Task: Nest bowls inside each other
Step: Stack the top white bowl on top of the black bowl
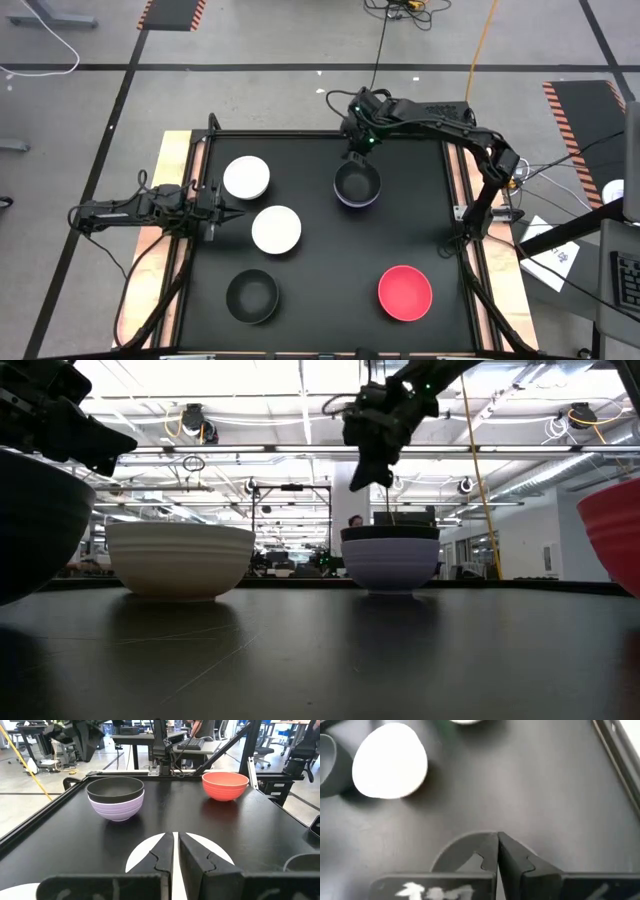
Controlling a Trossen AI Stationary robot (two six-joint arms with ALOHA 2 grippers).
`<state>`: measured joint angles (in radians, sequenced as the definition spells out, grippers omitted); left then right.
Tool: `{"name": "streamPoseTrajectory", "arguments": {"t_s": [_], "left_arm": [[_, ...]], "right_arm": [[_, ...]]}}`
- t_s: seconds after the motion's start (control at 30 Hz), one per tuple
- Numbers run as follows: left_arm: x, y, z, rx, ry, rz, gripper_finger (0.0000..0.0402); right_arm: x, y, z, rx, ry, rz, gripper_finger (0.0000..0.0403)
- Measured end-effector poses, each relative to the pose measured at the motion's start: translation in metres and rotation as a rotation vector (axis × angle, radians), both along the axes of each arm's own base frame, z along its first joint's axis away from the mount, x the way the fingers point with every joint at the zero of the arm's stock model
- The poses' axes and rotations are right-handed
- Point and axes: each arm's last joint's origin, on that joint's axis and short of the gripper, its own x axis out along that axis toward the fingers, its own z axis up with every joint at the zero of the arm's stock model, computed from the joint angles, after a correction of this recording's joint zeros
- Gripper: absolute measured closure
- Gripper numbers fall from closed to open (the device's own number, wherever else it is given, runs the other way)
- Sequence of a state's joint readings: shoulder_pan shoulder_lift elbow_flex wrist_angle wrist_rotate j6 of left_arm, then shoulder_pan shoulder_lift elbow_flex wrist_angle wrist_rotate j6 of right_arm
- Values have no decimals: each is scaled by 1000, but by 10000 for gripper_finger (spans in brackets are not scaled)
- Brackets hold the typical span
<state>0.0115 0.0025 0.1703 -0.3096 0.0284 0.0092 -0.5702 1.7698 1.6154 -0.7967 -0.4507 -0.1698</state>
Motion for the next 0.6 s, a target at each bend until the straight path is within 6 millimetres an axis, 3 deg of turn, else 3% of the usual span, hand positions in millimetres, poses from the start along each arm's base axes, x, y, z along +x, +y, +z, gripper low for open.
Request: {"name": "streamPoseTrajectory", "arguments": {"t_s": [0.3,0.4,0.6], "left_arm": [[0,-1,0,-9,3,-23,376],[0,-1,0,-11,3,-23,376],[0,-1,0,-14,1,-24,376]], "right_arm": [[-2,25,40,-115,-173,69,403],[-18,36,53,-143,-228,66,403],[-69,63,68,-195,-354,23,403]]}}
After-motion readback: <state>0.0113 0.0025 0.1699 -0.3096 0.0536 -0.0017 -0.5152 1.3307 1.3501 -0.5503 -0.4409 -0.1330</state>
